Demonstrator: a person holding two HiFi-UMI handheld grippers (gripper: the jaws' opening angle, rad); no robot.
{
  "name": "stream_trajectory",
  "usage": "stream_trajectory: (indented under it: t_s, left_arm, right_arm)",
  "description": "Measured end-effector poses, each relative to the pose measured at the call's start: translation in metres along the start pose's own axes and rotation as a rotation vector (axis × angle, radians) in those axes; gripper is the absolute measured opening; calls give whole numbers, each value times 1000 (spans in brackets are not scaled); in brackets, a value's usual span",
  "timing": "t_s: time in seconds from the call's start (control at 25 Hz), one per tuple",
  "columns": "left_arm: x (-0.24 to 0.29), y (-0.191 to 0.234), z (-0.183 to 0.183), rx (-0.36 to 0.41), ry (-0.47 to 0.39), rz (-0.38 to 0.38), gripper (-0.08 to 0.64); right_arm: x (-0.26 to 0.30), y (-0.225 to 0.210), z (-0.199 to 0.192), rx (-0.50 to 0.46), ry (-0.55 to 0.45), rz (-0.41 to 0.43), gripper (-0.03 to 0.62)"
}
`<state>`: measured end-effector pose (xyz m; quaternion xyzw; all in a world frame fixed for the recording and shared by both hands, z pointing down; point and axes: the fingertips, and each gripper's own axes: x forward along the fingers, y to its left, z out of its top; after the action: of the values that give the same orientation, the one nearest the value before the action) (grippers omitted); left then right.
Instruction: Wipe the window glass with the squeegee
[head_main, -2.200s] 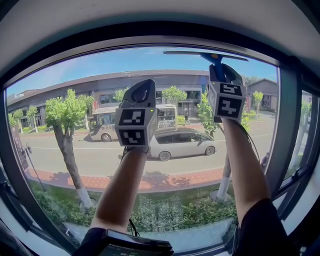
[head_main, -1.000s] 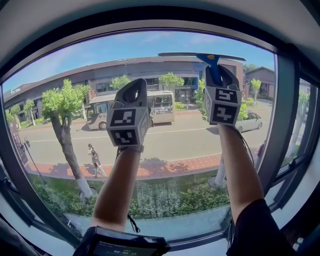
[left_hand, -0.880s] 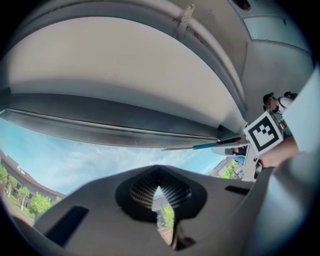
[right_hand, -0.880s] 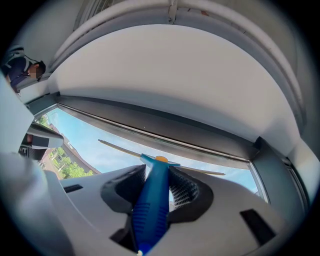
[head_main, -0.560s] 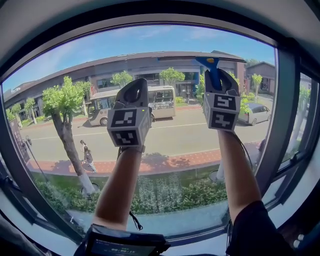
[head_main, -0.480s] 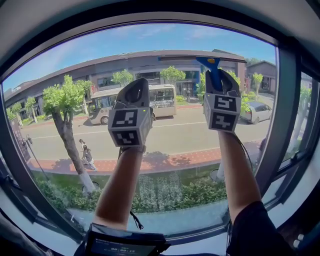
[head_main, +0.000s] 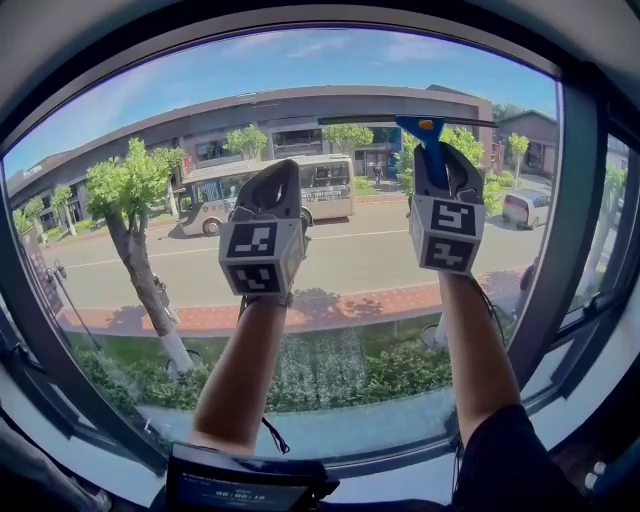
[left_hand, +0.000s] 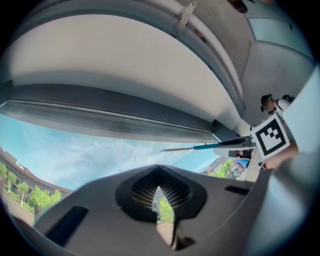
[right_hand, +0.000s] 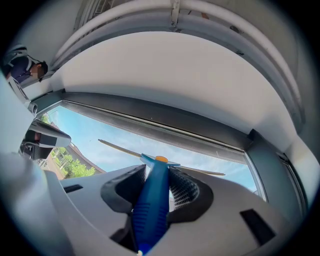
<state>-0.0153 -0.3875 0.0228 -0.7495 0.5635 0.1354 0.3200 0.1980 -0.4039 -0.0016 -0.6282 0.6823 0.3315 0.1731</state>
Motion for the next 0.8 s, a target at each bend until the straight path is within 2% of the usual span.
stream_trajectory:
  t_s: [0.16, 0.32, 0.6, 0.8]
  left_arm:
    - [-4, -3, -12, -9, 6, -11, 2]
    - [-7, -23, -18, 20, 23, -45, 2]
    - [-17, -24, -30, -17, 35, -31, 2]
    - [-22, -26, -48, -34, 42, -63, 2]
  right_arm:
    - [-9, 6, -7, -1, 10, 5, 143]
    - [-14, 6, -13, -4, 16, 11, 143]
    - [-26, 10, -25, -3, 17, 12, 141]
    - [-35, 15, -34, -2, 21, 16, 143]
